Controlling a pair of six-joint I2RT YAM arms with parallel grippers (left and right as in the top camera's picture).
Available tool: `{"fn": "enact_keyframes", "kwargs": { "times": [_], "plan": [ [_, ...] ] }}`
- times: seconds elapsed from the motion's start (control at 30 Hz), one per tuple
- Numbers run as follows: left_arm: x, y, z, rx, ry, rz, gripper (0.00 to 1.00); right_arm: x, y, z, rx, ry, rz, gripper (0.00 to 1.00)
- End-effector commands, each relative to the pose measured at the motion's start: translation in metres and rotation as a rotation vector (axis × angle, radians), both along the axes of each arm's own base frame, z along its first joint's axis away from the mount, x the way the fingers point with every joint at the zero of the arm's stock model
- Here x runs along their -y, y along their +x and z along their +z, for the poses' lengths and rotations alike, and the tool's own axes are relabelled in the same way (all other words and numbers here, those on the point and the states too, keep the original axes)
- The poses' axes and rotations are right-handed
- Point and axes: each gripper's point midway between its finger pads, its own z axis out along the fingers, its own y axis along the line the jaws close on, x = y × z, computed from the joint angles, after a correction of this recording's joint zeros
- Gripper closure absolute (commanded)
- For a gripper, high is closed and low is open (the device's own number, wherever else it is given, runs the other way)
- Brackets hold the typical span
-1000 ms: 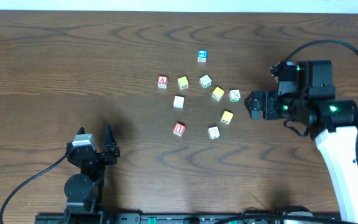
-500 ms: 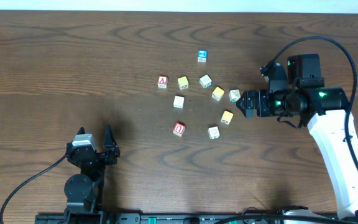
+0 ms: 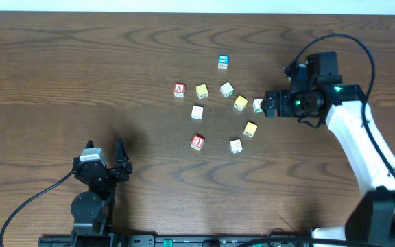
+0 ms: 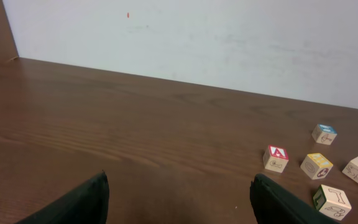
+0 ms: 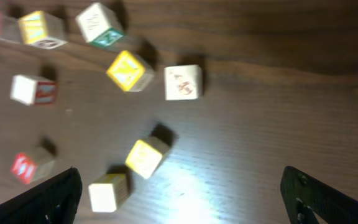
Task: Lift 5 blocks
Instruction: 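Move the right gripper over the yellow-edged S block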
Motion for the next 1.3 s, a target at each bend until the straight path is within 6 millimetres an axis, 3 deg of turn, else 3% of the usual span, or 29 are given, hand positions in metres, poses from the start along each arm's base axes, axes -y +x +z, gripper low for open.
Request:
{"fn": "enact_keyframes", "kwargs": {
  "times": [0.0, 0.13, 0.3, 0.47, 0.63, 0.9, 1.27],
  "plan": [
    [-0.005, -0.001, -0.018, -0.059, -0.002, 0.029, 0.27, -0.004, 0.016, 0.0, 0.023, -0.049, -0.005, 0.01],
    [-0.005, -0.001, -0.018, -0.059, -0.002, 0.029, 0.27, -0.019, 0.023, -0.021, 0.012, -0.106, 0.076, 0.01],
    [-0.005, -0.001, -0.018, -0.059, -0.002, 0.029, 0.27, -0.035, 0.024, -0.056, -0.042, -0.19, 0.158, 0.2],
    [-0.005, -0.001, -0.018, -0.059, -0.002, 0.029, 0.27, -0.04, 0.031, -0.076, -0.041, -0.239, 0.169, 0.2],
    [-0.005, -0.001, -0.018, -0.059, -0.002, 0.029, 0.27, -0.039, 0.04, -0.075, -0.005, -0.25, 0.157, 0.2],
    [-0.005, -0.001, -0.018, -0.059, -0.002, 0.029, 0.27, -0.029, 0.045, -0.074, 0.013, -0.31, 0.132, 0.39],
    [-0.005, -0.001, -0.018, -0.059, -0.002, 0.029, 0.27, -0.031, 0.056, -0.075, 0.054, -0.304, 0.119, 0.38]
  ]
}}
